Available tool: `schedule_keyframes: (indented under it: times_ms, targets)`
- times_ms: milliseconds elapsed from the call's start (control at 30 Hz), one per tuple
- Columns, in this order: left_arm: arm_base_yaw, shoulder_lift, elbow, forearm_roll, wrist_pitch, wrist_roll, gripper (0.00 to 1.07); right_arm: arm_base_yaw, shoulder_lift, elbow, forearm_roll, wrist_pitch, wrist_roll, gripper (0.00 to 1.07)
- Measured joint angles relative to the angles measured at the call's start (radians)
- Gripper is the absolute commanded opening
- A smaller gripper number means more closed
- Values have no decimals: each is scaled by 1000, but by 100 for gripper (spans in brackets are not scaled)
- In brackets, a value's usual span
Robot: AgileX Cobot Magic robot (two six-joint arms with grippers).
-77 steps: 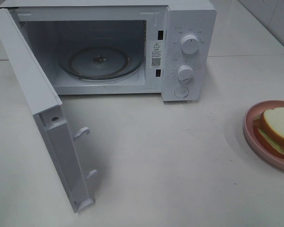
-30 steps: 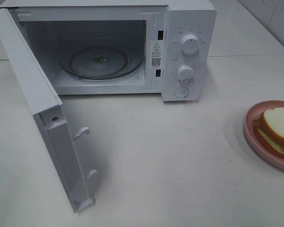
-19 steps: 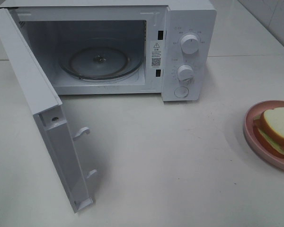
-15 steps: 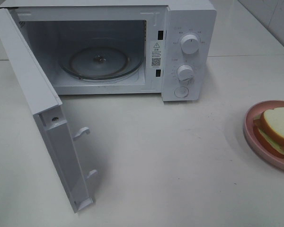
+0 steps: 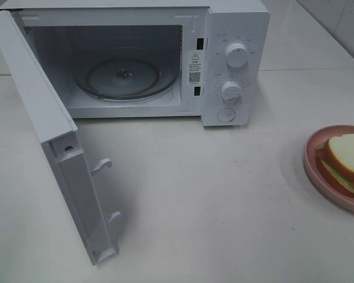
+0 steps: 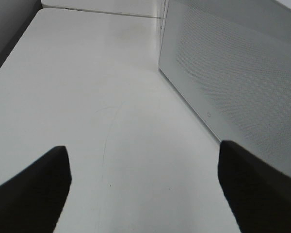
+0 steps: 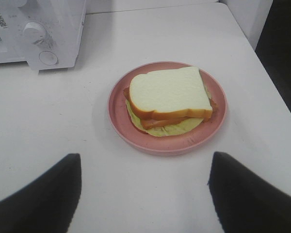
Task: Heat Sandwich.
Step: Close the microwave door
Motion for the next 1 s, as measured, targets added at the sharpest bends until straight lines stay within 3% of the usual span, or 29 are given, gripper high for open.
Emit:
schedule_keyframes:
  times_ms: [300, 467, 600, 733, 1000]
  targets:
    - [0, 76, -38, 28, -74, 38, 76, 0, 0, 0, 0, 0, 0, 71]
    - [0, 162, -24, 44, -252, 46, 76, 0, 0, 0, 0, 0, 0, 71]
    - [-1, 223, 23, 55, -403, 49, 76, 0, 0, 0, 0, 0, 0, 71]
    - [-78, 291, 105, 91, -665, 51, 76, 0, 0, 0, 0, 0, 0, 71]
    - [-124, 381, 171, 91, -874, 51, 76, 0, 0, 0, 0, 0, 0, 71]
